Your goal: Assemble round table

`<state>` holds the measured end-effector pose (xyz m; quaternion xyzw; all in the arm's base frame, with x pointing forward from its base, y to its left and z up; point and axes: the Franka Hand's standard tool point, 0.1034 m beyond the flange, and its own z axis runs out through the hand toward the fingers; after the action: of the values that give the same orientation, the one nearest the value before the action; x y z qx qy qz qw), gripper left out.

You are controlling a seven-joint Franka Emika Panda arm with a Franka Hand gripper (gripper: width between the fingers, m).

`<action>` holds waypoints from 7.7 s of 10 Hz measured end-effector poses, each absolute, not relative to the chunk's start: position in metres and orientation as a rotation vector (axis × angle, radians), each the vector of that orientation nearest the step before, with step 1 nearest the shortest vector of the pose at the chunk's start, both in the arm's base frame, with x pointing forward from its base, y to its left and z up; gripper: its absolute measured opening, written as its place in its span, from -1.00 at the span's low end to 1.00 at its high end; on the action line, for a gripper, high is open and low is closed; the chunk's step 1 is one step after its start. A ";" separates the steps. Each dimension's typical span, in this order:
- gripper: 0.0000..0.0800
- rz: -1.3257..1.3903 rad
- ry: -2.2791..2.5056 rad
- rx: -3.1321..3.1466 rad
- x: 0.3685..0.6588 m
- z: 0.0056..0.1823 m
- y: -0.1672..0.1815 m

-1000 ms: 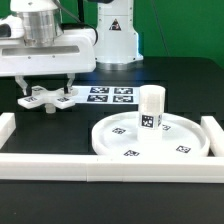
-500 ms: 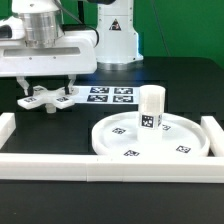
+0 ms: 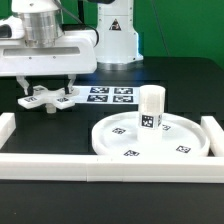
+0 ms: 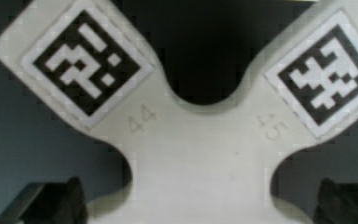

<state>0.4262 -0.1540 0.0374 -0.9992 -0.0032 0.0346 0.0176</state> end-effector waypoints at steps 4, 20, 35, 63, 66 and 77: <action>0.62 0.109 0.109 -3.099 0.427 0.039 -0.149; 0.62 0.147 0.085 -3.101 0.418 0.025 -0.150; 0.11 0.193 0.465 -2.995 0.500 0.104 -0.034; 0.12 0.221 0.435 -3.018 0.562 0.108 0.038; 0.12 0.084 0.447 -3.027 0.560 0.109 0.038; 0.12 0.049 0.474 -3.024 0.560 0.109 0.037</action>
Offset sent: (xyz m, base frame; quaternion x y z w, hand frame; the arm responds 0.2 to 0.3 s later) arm 0.0009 0.0033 0.0098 -0.0156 -0.0123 -0.0043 0.9998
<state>0.5596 0.0373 0.1095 -0.9870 0.1547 0.0159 0.0403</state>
